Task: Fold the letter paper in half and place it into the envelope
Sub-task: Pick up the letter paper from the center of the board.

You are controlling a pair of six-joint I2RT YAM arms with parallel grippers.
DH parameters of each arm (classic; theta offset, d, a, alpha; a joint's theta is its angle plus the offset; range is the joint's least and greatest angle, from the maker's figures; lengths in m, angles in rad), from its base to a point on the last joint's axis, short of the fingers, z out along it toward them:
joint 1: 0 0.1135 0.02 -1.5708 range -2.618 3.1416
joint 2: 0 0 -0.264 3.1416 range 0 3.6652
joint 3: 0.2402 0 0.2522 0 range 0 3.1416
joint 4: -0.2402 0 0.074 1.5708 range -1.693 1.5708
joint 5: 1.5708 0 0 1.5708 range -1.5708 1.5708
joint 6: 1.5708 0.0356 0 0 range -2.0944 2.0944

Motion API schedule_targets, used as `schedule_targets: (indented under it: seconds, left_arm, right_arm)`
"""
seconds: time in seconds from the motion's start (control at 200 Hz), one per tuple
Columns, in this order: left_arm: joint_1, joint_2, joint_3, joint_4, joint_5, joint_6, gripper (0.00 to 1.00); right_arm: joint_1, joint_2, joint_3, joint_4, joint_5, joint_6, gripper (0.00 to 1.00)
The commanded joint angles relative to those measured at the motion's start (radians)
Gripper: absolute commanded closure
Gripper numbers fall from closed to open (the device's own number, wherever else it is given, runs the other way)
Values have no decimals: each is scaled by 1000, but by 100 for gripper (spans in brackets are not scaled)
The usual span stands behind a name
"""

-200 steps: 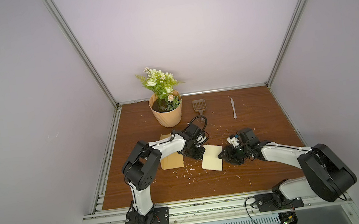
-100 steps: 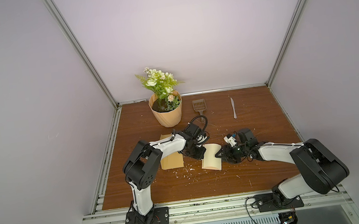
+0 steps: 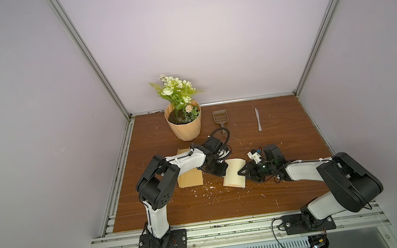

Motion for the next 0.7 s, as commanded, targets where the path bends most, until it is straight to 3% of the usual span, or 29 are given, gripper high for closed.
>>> schedule_targets:
  seconds: [0.0, 0.375, 0.425, 0.505, 0.696]
  left_arm:
    - [-14, 56, -21, -35, -24, 17, 100]
    - [-18, 49, -23, -38, -30, 18, 100]
    - [-19, 43, -17, -38, -39, 13, 99]
    - [-19, 29, 1, -38, -57, 2, 91]
    - [2, -37, 62, -39, -126, -35, 60]
  right_arm:
    - [8, 37, -27, -39, 28, 3, 65]
    - [8, 56, -17, 15, 20, 5, 100]
    - [8, 44, -12, 10, 24, 3, 100]
    - [6, 29, 12, -15, 27, -12, 100]
    - [-1, 26, 141, -159, 31, -107, 100]
